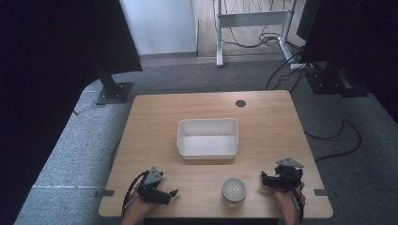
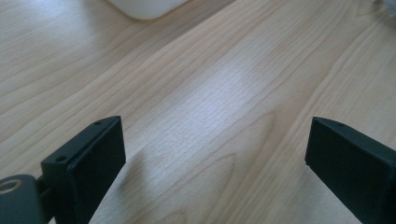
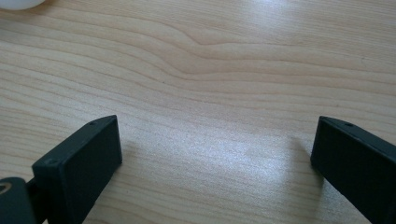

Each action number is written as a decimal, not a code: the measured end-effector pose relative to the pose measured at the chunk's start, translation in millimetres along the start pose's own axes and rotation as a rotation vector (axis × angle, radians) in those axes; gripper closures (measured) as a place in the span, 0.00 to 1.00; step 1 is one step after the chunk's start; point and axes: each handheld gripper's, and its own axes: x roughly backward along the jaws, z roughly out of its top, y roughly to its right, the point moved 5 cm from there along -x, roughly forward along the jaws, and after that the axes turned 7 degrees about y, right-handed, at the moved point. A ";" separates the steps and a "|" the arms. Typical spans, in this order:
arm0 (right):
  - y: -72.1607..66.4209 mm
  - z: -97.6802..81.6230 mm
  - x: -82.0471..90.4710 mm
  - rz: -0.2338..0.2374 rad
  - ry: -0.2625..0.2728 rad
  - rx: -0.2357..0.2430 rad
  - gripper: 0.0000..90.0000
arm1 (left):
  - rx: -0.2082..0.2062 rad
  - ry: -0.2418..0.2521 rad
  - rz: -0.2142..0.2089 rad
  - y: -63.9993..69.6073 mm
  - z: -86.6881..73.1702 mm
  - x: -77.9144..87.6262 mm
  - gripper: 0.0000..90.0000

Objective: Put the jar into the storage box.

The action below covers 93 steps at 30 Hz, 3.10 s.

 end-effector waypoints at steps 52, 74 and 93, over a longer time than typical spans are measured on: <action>0.0 0.0 0.0 0.000 0.000 0.000 0.01 | -0.116 0.072 -0.210 81.6 59.7 -32.4 0.03; 0.0 0.0 0.0 0.000 0.000 0.000 0.01 | -0.157 0.078 -0.285 116.9 74.0 -57.6 0.03; -0.1 -0.1 0.0 0.002 0.000 0.001 0.01 | -0.171 0.069 -0.329 140.1 81.4 -84.5 0.02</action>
